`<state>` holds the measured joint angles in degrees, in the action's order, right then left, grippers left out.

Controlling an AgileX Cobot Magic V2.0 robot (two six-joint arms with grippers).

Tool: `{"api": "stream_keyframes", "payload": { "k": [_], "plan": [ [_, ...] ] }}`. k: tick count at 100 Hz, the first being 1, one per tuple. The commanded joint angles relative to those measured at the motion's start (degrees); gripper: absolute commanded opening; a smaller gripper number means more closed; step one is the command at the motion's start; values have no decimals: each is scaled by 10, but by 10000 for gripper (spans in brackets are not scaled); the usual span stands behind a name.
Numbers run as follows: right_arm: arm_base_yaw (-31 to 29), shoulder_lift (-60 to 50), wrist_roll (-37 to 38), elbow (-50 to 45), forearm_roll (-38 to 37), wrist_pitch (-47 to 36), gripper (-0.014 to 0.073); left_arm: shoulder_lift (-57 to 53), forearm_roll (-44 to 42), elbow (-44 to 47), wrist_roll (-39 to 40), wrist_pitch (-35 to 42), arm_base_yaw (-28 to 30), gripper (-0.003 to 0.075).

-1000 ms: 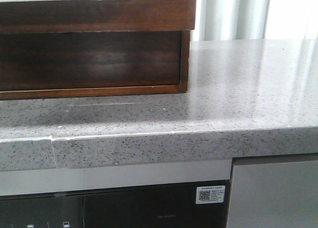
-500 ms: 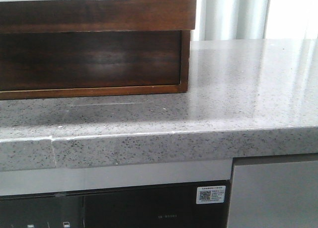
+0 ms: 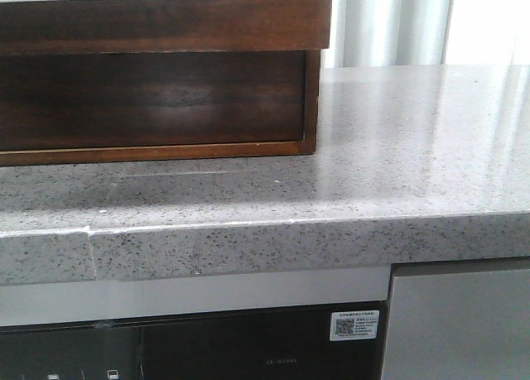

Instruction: Put scissors in drawer with both arms

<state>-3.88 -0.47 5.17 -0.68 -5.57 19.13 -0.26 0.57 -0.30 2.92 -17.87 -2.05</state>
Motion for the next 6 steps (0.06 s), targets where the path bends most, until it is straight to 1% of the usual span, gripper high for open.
{"api": "stream_keyframes", "payload": {
  "k": [1, 6],
  "plan": [
    [-4, -16, -7, -18, -2, -12, -55, -19, 5, 12, 6, 45, 1, -19],
    [-4, -16, -7, -18, -2, -12, -55, -19, 5, 12, 6, 45, 1, -20]
  ]
}}
